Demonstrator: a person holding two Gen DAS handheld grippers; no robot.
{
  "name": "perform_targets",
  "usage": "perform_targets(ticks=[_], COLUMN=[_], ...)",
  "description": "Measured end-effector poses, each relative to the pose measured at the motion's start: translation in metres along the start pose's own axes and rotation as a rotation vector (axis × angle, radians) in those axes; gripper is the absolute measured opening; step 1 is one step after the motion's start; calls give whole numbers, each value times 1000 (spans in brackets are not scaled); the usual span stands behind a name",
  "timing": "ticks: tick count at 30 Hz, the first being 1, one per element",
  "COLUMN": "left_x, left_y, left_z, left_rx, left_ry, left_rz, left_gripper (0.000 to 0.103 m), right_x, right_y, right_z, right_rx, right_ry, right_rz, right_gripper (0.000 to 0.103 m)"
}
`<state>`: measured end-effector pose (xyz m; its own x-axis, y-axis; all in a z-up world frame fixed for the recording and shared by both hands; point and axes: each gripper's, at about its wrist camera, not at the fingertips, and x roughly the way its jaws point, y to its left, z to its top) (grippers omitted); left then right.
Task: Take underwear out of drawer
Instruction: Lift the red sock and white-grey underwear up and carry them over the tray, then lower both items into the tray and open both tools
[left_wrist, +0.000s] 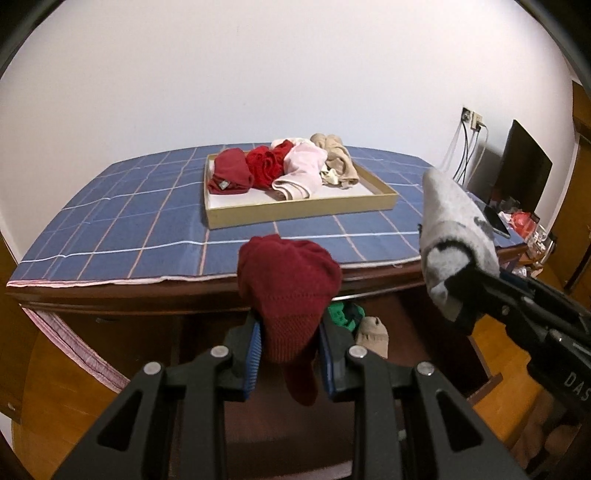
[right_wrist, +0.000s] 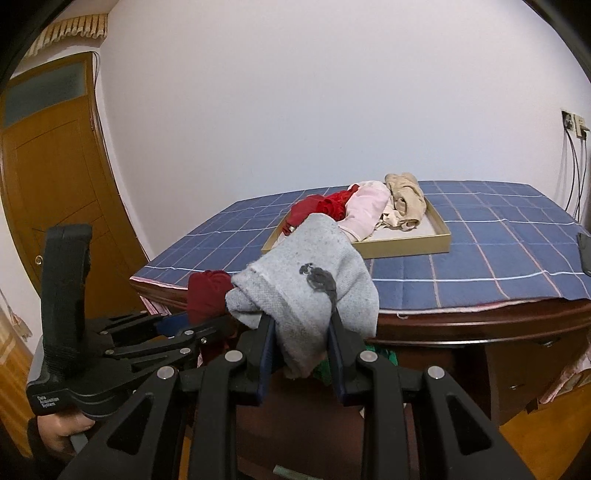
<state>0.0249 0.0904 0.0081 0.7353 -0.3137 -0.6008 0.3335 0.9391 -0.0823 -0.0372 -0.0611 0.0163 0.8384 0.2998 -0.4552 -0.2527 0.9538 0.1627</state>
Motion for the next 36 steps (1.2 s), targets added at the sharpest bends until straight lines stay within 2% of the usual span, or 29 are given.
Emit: perform_targets(ticks=[14,36], left_x=[23,86], left_y=[34,55], left_z=[40,99], left_rx=[-84,-97], left_ry=[-47,-59], left_rz=[-18,-1], left_gripper=[25,25], right_x=[44,132], right_y=[-13,-28], right_z=[27,76], right_rx=[-10,-41], right_ry=[28,58], right_rz=[9,-12], right_gripper=[29,29])
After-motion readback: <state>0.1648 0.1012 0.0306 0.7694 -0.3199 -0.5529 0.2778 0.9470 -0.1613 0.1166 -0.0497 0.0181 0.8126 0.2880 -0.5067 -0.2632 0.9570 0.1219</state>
